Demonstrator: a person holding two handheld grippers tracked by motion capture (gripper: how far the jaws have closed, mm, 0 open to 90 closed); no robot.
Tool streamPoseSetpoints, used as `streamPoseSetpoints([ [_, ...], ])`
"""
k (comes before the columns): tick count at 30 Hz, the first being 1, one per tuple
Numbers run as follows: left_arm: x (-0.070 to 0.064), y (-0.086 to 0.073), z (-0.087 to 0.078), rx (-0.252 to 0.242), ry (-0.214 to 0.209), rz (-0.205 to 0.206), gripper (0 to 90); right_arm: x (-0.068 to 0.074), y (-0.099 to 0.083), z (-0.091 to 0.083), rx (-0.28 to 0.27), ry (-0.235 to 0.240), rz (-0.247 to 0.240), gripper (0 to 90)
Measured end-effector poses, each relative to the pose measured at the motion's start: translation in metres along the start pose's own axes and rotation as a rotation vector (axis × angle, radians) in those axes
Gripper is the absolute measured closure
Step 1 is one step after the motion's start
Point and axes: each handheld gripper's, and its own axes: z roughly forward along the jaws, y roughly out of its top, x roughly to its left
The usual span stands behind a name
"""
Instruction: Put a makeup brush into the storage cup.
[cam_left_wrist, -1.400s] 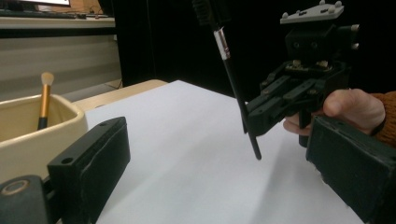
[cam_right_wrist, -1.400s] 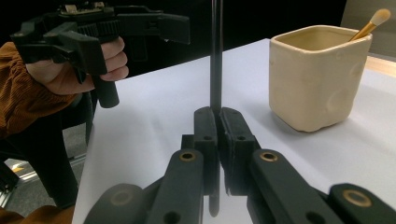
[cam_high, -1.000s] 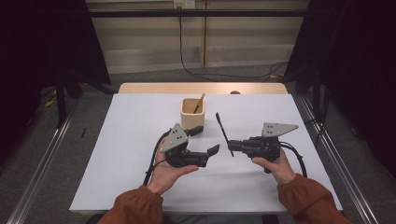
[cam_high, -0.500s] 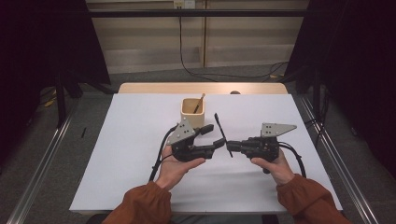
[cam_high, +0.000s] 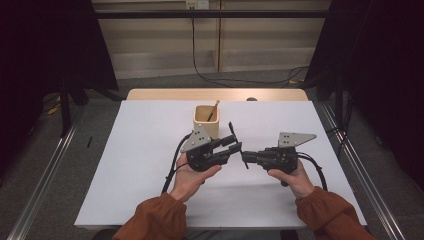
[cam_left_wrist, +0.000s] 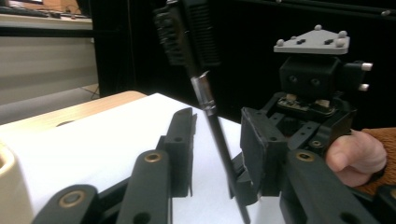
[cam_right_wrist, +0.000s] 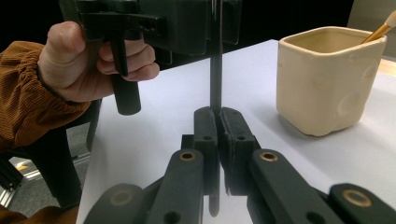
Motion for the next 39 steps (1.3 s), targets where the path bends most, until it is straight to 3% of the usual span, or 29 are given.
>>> streamPoseSetpoints([
  [5,0.0006,0.0013,0.0023,0.0,0.004,-0.01,73.5,0.0006,-0.0005,0.0007,0.0,0.005,0.002,85.7],
  [8,0.0025,0.0013,0.0015,-0.002,0.003,-0.041,78.4,0.0003,-0.0003,0.0004,0.0,0.004,0.001,85.8],
  [10,0.003,0.0023,0.0008,-0.016,0.006,-0.055,79.2,0.0002,-0.0003,0.0,0.0,0.004,0.0,85.8],
  [22,0.001,0.0026,0.0007,0.007,-0.035,-0.076,84.7,0.0018,-0.0026,0.0042,0.015,0.014,-0.012,85.7],
  [30,-0.0009,0.0039,0.0007,0.01,-0.051,-0.061,85.7,0.0022,-0.0027,0.0048,0.011,0.018,-0.021,84.7],
  [39,0.0009,0.0049,-0.0014,0.016,-0.051,-0.056,85.8,0.0017,-0.0012,0.0012,0.003,-0.002,-0.021,73.9],
])
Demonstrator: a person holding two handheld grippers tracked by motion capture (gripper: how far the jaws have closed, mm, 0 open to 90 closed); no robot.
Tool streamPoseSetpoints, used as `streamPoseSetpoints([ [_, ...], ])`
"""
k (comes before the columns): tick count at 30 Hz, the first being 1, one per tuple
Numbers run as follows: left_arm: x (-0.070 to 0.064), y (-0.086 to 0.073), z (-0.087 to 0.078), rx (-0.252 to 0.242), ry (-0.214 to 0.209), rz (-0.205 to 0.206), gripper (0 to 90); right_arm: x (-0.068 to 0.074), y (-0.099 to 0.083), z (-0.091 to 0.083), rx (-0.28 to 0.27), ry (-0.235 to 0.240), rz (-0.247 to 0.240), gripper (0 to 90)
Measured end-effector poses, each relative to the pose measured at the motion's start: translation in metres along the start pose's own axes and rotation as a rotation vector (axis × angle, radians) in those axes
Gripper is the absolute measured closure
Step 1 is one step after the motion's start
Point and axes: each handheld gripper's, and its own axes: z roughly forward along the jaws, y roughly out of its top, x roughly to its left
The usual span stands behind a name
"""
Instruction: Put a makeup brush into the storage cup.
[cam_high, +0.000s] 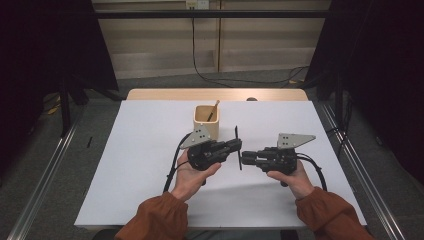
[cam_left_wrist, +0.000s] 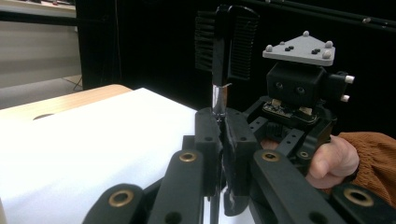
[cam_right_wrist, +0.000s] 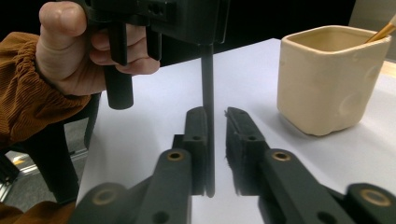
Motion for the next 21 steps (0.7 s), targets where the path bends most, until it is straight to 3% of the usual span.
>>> streamPoseSetpoints([
  [6,0.0016,0.0013,-0.002,-0.001,0.005,0.007,85.8,0.0008,-0.0004,0.001,0.0,-0.005,-0.003,60.6],
  [16,0.0031,0.0021,-0.0056,0.013,0.015,0.024,85.8,0.0013,0.002,-0.0005,-0.012,-0.073,0.004,22.1],
  [21,0.0055,0.0031,-0.0087,0.001,0.024,0.014,85.7,0.0001,0.0026,-0.0031,-0.016,-0.081,0.019,11.8],
])
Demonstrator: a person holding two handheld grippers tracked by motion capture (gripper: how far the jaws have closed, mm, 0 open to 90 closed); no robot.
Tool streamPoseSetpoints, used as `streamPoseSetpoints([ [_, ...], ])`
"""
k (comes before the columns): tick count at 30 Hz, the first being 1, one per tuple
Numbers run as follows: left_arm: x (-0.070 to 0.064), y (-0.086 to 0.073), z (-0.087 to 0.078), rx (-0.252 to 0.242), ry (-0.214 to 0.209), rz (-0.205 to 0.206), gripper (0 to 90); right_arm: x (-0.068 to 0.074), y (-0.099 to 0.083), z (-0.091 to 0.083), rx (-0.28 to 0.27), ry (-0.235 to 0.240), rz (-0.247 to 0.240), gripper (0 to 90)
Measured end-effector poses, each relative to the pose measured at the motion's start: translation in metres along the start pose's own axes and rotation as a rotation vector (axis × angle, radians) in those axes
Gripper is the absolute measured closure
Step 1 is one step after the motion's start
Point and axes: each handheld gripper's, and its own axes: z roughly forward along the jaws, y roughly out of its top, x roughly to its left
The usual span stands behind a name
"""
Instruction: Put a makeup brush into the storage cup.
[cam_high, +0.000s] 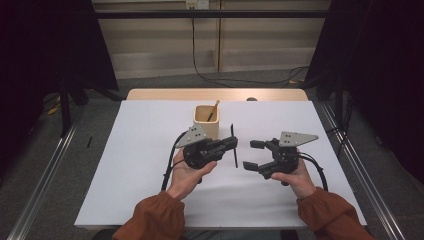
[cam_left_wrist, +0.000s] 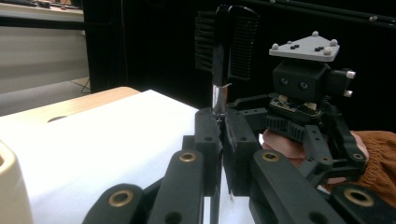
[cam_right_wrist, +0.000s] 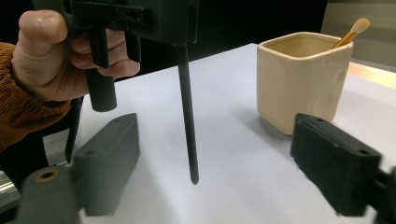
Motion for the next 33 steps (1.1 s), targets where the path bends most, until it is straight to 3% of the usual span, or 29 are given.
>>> streamPoseSetpoints([
  [3,0.001,0.0,0.0,-0.008,0.003,-0.007,85.7,0.0,0.0,-0.002,0.001,0.008,-0.002,7.9],
  [8,0.001,0.001,-0.003,-0.001,0.011,0.006,85.7,0.0,0.0,-0.008,-0.004,-0.03,0.002,4.9],
  [12,0.004,0.003,-0.01,-0.001,0.024,0.006,85.7,-0.001,-0.001,-0.014,-0.001,-0.066,0.019,5.1],
  [16,0.008,0.004,-0.015,0.01,0.035,0.002,85.7,0.0,-0.001,-0.02,0.017,-0.099,0.007,5.9],
  [23,0.015,0.006,-0.027,0.008,0.06,-0.001,85.6,0.001,-0.002,-0.029,0.001,-0.093,0.012,5.3],
  [27,0.019,0.01,-0.035,0.003,0.071,0.004,85.7,0.003,-0.01,-0.034,0.022,-0.131,0.011,6.7],
  [33,0.025,0.012,-0.044,0.01,0.086,-0.007,85.7,0.005,-0.012,-0.047,-0.018,-0.171,0.013,7.1],
])
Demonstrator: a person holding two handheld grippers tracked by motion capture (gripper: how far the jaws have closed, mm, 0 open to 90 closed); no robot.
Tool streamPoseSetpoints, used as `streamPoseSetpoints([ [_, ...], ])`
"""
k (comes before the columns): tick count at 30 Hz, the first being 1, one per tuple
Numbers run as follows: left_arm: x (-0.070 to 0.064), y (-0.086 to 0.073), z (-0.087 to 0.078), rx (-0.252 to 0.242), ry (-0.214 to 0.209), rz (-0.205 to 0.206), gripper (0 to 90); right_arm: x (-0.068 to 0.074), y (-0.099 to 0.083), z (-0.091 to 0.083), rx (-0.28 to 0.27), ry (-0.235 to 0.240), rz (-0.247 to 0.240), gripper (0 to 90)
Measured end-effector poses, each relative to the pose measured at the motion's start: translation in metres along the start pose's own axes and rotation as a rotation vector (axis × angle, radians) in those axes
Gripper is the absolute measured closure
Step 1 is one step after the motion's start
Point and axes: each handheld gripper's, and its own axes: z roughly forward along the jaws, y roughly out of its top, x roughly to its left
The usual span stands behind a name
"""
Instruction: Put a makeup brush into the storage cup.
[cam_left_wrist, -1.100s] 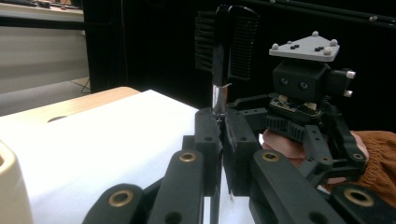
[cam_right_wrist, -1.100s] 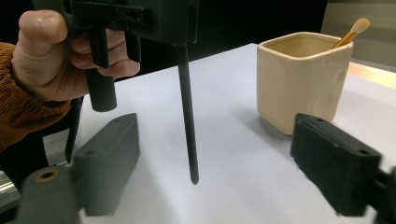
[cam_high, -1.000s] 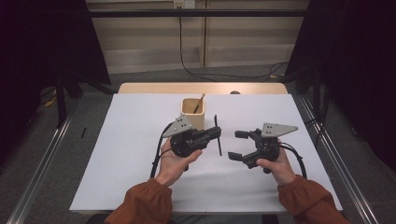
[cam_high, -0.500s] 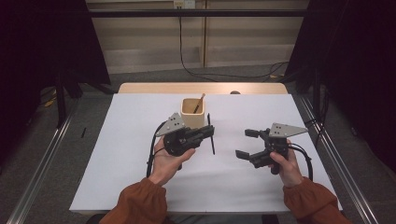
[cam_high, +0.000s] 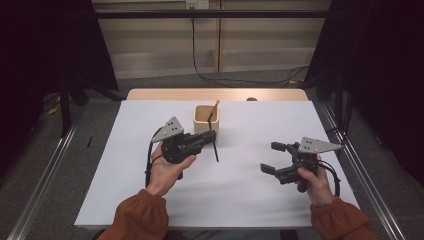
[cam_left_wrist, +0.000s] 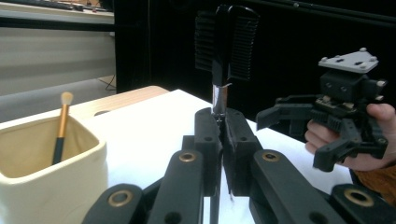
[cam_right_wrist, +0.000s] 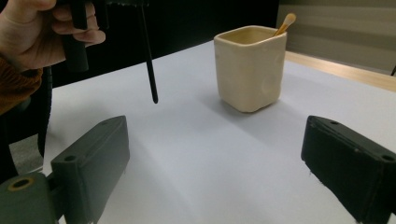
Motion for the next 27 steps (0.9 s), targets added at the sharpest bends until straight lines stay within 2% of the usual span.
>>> streamPoseSetpoints([
  [6,0.005,0.005,-0.007,0.0,0.02,0.006,85.6,-0.002,-0.004,-0.012,-0.034,-0.054,0.0,7.1],
  [11,0.01,0.009,-0.015,-0.003,0.042,0.007,85.6,0.002,-0.011,-0.017,-0.018,-0.083,0.003,6.5],
  [15,0.014,0.012,-0.019,-0.013,0.06,0.003,85.6,0.004,-0.014,-0.023,-0.025,-0.098,0.007,6.7],
  [21,0.021,0.017,-0.021,-0.005,0.074,0.009,85.6,0.01,-0.023,-0.029,-0.031,-0.152,0.017,6.8],
  [24,0.025,0.019,-0.021,-0.003,0.086,0.004,85.6,0.012,-0.026,-0.033,-0.028,-0.159,0.028,4.7],
  [26,0.028,0.02,-0.021,-0.002,0.092,0.003,85.6,0.013,-0.029,-0.035,-0.016,-0.156,0.016,2.0],
  [27,0.029,0.021,-0.021,-0.003,0.095,0.004,85.6,0.013,-0.03,-0.036,-0.02,-0.168,0.013,1.6],
])
